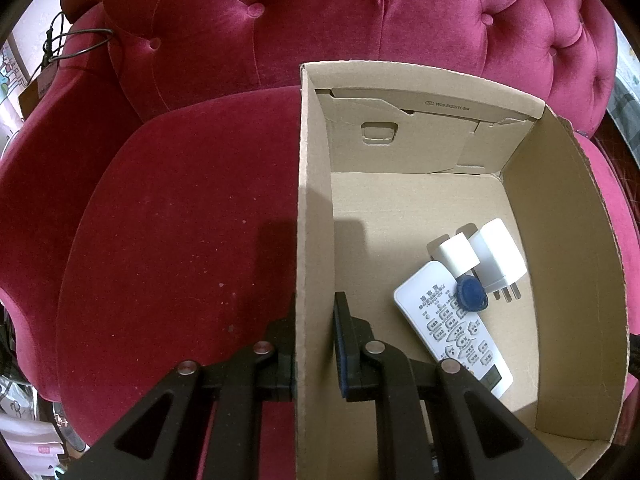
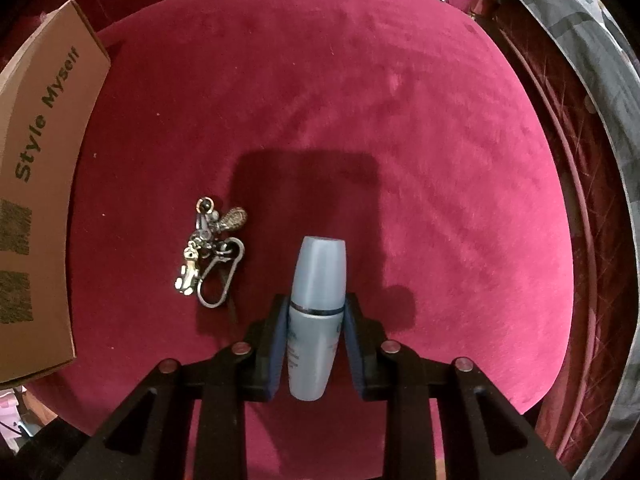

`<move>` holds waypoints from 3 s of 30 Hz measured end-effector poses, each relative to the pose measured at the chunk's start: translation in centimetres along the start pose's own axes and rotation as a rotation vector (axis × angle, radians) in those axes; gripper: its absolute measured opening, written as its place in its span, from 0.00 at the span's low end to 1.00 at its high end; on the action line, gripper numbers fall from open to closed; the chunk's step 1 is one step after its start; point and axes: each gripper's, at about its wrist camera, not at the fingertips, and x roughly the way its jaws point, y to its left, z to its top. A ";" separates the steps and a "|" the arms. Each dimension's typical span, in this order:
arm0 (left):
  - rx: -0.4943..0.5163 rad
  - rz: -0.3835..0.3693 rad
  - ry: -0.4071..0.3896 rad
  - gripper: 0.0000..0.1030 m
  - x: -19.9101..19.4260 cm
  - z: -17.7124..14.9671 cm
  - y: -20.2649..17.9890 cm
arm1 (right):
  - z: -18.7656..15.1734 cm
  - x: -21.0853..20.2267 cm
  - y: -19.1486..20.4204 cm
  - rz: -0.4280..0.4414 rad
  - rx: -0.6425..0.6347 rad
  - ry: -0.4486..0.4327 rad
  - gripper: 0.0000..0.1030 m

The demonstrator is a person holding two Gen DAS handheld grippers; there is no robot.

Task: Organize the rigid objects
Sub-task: 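Grasp the pale blue bottle with the right gripper, then carry the pale blue bottle into the box with the right gripper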

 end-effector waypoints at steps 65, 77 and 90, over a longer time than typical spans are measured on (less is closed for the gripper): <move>-0.009 -0.027 -0.001 0.14 -0.1 0.0 0.7 | 9.7 -13.2 22.3 0.179 -0.344 -0.270 0.27; -0.015 -0.035 -0.001 0.14 -0.1 0.0 0.8 | 9.9 -8.2 25.9 0.204 -0.357 -0.186 0.27; -0.017 -0.039 -0.001 0.14 -0.1 0.0 1.0 | 9.8 -5.5 28.2 0.195 -0.380 -0.146 0.27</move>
